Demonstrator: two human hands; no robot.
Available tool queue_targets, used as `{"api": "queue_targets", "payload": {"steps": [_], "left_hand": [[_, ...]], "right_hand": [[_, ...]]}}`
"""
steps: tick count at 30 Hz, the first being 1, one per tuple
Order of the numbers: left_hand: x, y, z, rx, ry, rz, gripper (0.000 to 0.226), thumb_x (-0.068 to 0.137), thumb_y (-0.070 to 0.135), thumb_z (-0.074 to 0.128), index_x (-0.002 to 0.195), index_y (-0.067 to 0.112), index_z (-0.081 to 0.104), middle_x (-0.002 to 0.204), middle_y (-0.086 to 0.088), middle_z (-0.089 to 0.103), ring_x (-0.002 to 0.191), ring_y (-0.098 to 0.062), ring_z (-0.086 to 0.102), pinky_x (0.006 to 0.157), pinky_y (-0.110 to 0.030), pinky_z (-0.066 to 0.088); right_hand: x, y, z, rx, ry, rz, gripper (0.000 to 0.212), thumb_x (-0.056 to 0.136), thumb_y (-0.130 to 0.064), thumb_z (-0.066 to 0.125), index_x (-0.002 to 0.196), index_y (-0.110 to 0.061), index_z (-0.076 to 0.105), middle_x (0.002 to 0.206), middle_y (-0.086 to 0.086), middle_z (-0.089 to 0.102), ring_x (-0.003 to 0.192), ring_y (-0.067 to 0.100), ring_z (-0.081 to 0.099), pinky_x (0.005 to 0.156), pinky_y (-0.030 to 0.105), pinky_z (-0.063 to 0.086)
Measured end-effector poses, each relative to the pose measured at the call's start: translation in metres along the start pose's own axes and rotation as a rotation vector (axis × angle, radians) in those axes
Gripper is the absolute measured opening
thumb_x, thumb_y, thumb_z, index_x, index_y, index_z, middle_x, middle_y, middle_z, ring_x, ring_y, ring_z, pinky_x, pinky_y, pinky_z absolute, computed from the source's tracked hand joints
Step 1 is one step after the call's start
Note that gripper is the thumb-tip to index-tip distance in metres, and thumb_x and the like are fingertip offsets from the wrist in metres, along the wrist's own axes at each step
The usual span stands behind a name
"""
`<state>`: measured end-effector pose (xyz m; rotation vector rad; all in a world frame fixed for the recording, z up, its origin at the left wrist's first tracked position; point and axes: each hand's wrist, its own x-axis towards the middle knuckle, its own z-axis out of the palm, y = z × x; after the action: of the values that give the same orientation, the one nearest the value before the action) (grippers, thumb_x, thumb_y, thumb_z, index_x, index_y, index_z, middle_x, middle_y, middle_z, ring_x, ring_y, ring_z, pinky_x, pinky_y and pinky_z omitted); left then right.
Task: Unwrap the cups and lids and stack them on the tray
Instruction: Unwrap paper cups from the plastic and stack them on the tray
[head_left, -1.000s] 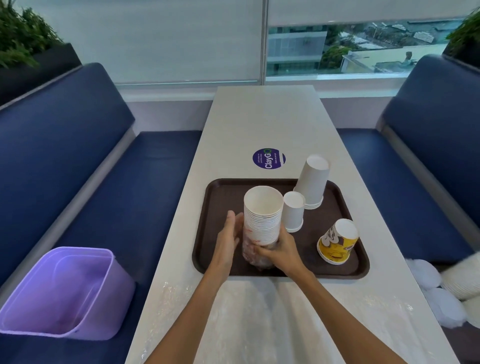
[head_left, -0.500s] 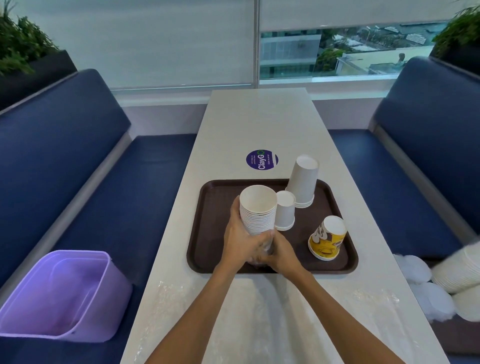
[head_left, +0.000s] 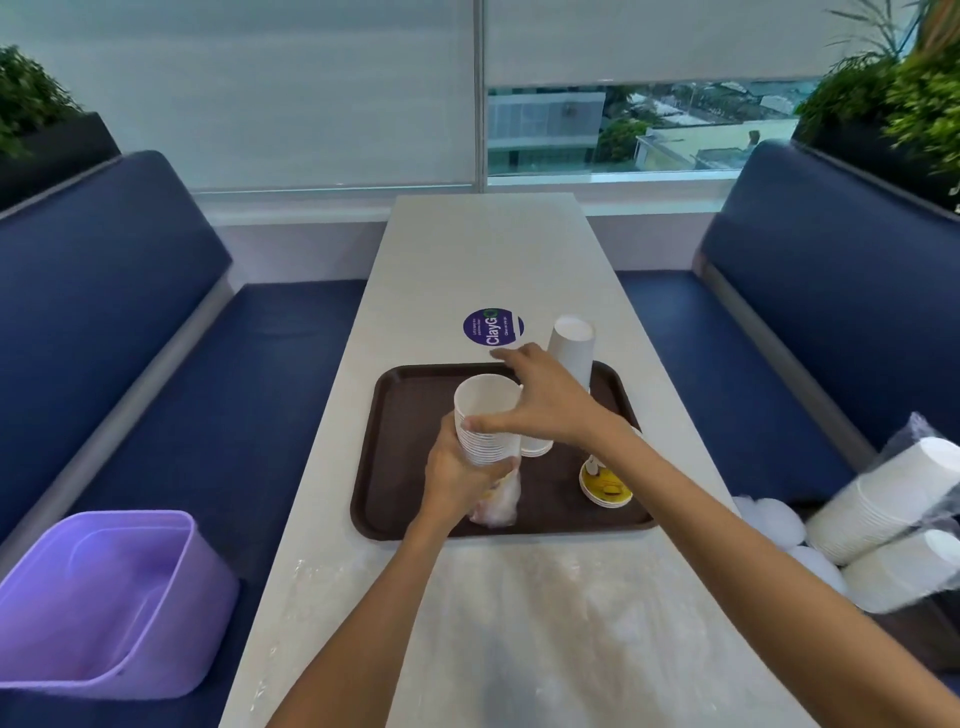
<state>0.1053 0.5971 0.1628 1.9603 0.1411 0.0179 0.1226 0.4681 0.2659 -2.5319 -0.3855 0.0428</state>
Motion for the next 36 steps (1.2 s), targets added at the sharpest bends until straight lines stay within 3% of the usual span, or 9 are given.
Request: {"api": "queue_targets", "payload": {"steps": [3, 6, 9, 13, 18, 26, 36], "left_hand": [[-0.002, 0.003, 0.000, 0.011, -0.011, -0.007, 0.077, 0.064, 0.023, 0.087, 0.127, 0.016, 0.043, 0.110, 0.005, 0.057, 0.098, -0.010, 0.054, 0.071, -0.011, 0.041], [-0.004, 0.005, -0.002, 0.042, -0.020, -0.012, 0.080, 0.066, 0.024, 0.086, 0.131, 0.016, 0.041, 0.112, 0.007, 0.053, 0.099, -0.007, 0.048, 0.079, -0.015, 0.039], [-0.003, 0.006, -0.002, 0.056, -0.026, -0.012, 0.081, 0.067, 0.024, 0.086, 0.132, 0.016, 0.040, 0.122, 0.002, 0.055, 0.101, -0.007, 0.047, 0.082, -0.017, 0.039], [-0.003, 0.007, -0.001, 0.082, -0.024, -0.001, 0.086, 0.068, 0.027, 0.085, 0.137, 0.015, 0.036, 0.131, -0.001, 0.052, 0.118, -0.017, 0.051, 0.090, -0.021, 0.041], [-0.004, 0.004, 0.000, 0.064, -0.019, 0.016, 0.086, 0.066, 0.026, 0.086, 0.136, 0.017, 0.037, 0.130, -0.001, 0.054, 0.120, -0.020, 0.051, 0.092, -0.024, 0.042], [-0.005, 0.007, -0.001, 0.066, -0.020, 0.035, 0.085, 0.067, 0.026, 0.085, 0.136, 0.017, 0.036, 0.131, -0.002, 0.054, 0.121, -0.021, 0.051, 0.101, -0.035, 0.043], [-0.004, 0.006, 0.001, 0.097, -0.020, 0.024, 0.086, 0.068, 0.029, 0.085, 0.137, 0.018, 0.035, 0.134, -0.002, 0.052, 0.123, -0.022, 0.050, 0.103, -0.035, 0.042]], "right_hand": [[0.016, -0.005, 0.000, -0.190, -0.150, 0.037, 0.084, 0.068, -0.057, 0.076, 0.133, -0.012, 0.047, 0.123, 0.008, 0.049, 0.111, 0.022, 0.048, 0.093, 0.033, 0.043], [0.025, -0.008, -0.003, -0.212, -0.196, 0.067, 0.071, 0.067, -0.055, 0.078, 0.117, -0.009, 0.058, 0.108, 0.006, 0.052, 0.096, 0.018, 0.049, 0.082, 0.031, 0.046], [0.033, -0.011, -0.004, -0.210, -0.240, 0.076, 0.067, 0.066, -0.054, 0.079, 0.110, -0.006, 0.062, 0.107, 0.009, 0.063, 0.091, 0.018, 0.058, 0.076, 0.029, 0.052], [0.039, -0.011, -0.006, -0.217, -0.279, 0.083, 0.064, 0.067, -0.053, 0.079, 0.108, -0.006, 0.062, 0.102, 0.008, 0.067, 0.088, 0.020, 0.062, 0.068, 0.025, 0.048], [0.044, -0.019, -0.011, -0.235, -0.306, 0.080, 0.054, 0.073, -0.048, 0.075, 0.105, -0.007, 0.059, 0.095, 0.005, 0.062, 0.082, 0.019, 0.058, 0.055, 0.017, 0.040], [0.046, -0.024, -0.014, -0.286, -0.285, 0.050, 0.069, 0.075, -0.048, 0.074, 0.125, -0.007, 0.051, 0.109, 0.006, 0.055, 0.099, 0.021, 0.055, 0.074, 0.026, 0.048], [0.046, -0.023, -0.023, -0.311, -0.317, 0.028, 0.069, 0.074, -0.050, 0.074, 0.124, -0.007, 0.054, 0.114, 0.007, 0.062, 0.096, 0.018, 0.056, 0.083, 0.026, 0.050]]}}
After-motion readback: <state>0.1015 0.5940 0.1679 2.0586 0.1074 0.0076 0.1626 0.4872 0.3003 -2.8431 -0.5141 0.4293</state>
